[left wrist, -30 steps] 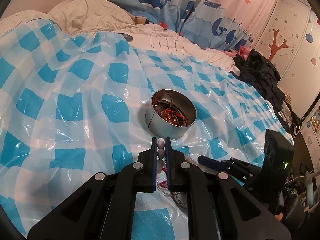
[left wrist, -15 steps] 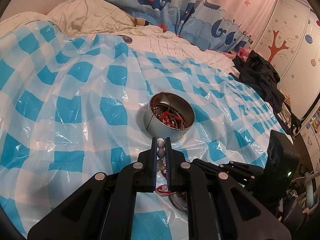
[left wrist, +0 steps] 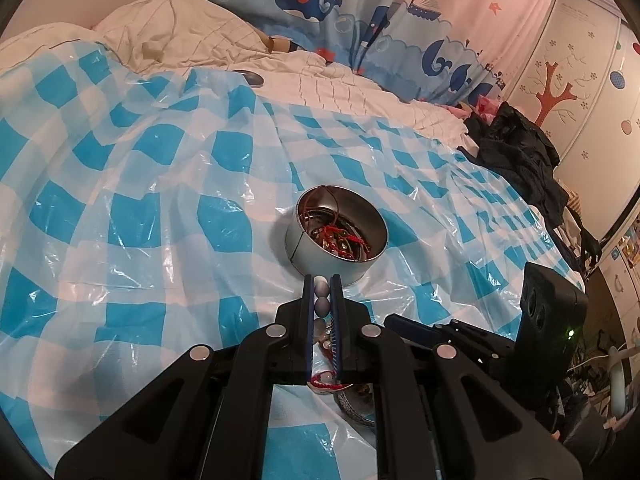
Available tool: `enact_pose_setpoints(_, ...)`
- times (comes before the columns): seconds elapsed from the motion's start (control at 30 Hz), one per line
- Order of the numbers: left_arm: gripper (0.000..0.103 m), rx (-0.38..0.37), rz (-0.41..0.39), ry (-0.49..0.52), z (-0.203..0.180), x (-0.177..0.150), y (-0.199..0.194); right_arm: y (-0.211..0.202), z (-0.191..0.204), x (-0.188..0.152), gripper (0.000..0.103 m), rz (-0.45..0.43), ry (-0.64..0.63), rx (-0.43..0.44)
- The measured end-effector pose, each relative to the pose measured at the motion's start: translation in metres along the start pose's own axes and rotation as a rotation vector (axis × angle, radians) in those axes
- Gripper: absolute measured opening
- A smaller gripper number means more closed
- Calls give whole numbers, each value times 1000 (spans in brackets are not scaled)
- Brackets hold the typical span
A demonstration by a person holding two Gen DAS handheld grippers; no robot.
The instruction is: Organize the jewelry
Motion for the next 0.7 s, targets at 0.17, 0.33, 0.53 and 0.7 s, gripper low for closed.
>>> enact_pose_setpoints(0.17, 6, 0, 1, 1, -1, 0, 0, 10, 11, -3, 22, 21, -80, -31)
enact_pose_setpoints(0.33, 6, -2, -1, 0, -3, -1, 1, 9, 15, -4, 2, 14, -124, -65)
enact_pose_setpoints(0.53, 6, -24, -17, -6, -12, 1, -1, -12, 6, 6, 2, -46, -55, -22)
enact_pose_setpoints(0.7, 6, -52, -43, 6, -21, 13, -4, -34, -4, 23, 3, -128, -34, -56)
Point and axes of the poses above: each gripper's, at about its wrist camera, not at the fingertips, and y roughly the way its jaws point, z to its left, x to its top, the point moved 5 cm from there along y, roughly the way its jaws point, and after that the axes turned 5 degrees about -x, right-handed, at the moved point
